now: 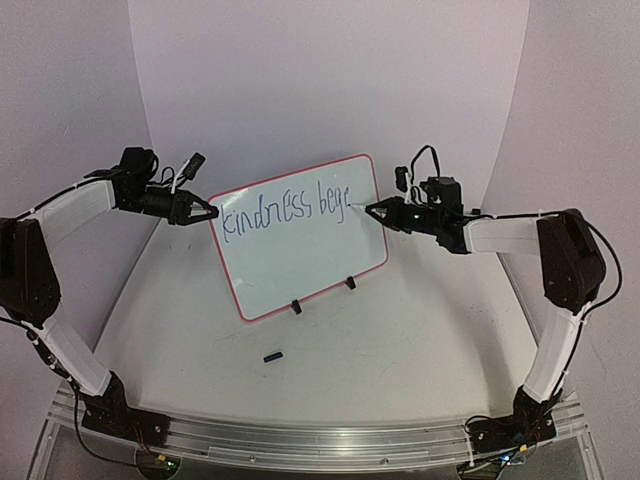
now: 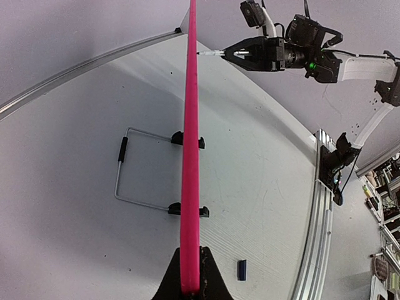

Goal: Write a sentence on the whiteboard

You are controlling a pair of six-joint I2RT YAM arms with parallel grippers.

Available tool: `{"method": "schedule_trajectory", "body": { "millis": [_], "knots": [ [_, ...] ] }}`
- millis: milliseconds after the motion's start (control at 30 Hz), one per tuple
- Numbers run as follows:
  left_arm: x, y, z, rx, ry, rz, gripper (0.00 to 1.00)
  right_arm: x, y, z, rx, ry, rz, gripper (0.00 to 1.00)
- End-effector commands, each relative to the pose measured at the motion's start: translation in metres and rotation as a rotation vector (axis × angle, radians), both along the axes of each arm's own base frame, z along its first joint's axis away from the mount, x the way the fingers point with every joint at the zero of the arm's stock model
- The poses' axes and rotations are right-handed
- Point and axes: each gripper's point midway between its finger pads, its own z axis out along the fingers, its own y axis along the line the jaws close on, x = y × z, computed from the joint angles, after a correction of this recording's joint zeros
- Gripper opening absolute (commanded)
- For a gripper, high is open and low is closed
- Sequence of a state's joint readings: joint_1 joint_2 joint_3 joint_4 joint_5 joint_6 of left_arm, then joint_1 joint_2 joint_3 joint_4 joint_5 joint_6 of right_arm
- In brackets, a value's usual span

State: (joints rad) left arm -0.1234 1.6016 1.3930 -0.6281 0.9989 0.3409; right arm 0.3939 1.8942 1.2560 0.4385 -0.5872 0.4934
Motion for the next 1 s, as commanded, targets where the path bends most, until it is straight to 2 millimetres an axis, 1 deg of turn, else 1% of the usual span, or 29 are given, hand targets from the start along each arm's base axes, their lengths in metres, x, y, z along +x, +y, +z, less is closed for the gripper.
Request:
{"method": "schedule_trajectory", "body": {
  "millis": [0, 100, 200, 533, 800, 967],
  "knots": [
    [-0.001, -0.004, -0.003, 0.053, -0.039, -0.012, 0.00, 0.001, -0.013, 0.043, 0.014, -0.106, -0.070, 0.00],
    [-0.001, -0.004, -0.003, 0.053, -0.041, -0.013, 0.00, -0.002, -0.013, 0.057, 0.035, -0.133, -0.066, 0.00],
    [-0.001, -0.004, -0.003, 0.052, -0.040, -0.013, 0.00, -0.005, -0.010, 0.063, 0.049, -0.144, -0.042, 0.00],
    [-0.001, -0.004, -0.004, 0.055, -0.037, -0.011, 0.00, 0.002, -0.004, 0.045, 0.044, -0.106, -0.030, 0.00],
    [0.000, -0.004, -0.005, 0.056, -0.035, -0.010, 0.00, 0.010, -0.002, 0.041, 0.043, -0.099, -0.033, 0.00],
    [0.000, -0.004, -0.005, 0.056, -0.034, -0.011, 0.00, 0.015, -0.007, 0.040, 0.039, -0.097, -0.074, 0.00]
  ]
}}
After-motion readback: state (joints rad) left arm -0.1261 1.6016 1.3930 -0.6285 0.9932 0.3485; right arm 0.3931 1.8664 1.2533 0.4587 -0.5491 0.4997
